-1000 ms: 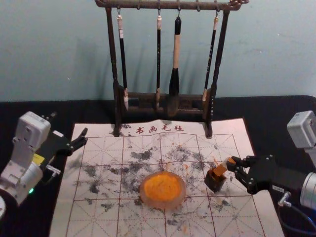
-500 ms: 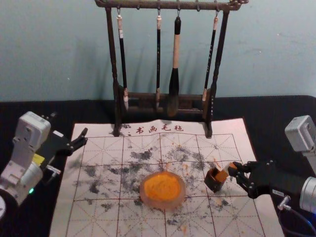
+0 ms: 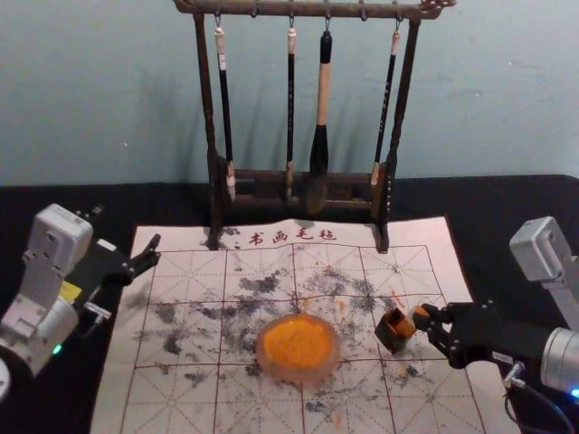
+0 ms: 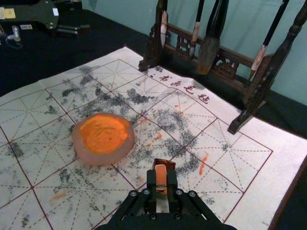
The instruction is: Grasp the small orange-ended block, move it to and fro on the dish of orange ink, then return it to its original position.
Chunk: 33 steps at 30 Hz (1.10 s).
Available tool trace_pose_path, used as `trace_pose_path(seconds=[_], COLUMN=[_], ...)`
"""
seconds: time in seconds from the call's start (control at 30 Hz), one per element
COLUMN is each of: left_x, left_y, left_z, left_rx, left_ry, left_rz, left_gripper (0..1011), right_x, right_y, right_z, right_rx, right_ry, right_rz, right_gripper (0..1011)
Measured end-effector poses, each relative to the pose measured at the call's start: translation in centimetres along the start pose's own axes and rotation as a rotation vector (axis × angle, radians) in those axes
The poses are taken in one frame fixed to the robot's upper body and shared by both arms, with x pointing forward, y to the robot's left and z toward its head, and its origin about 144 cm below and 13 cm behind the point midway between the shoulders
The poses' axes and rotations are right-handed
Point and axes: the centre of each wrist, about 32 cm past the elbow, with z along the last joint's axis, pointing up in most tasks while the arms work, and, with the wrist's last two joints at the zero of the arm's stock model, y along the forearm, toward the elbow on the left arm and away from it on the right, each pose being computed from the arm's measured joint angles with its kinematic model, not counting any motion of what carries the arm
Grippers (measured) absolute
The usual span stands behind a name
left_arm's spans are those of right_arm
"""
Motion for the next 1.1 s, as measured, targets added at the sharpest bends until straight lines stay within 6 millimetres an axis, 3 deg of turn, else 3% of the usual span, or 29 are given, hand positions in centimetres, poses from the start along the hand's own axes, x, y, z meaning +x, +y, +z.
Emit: trace_pose_path(seconds=[1.1], left_x=[0.0], left_y=[0.0], left_z=[0.0], left_rx=[0.000], left_ry=[0.000], left_rz=[0.000], left_gripper=[1001], right_x=[0.8], right_y=[1.5], right_z=[-0.2], right_rx=[-0.041], right_ry=[0.009], right_rz=[0.012], right_gripper=[104])
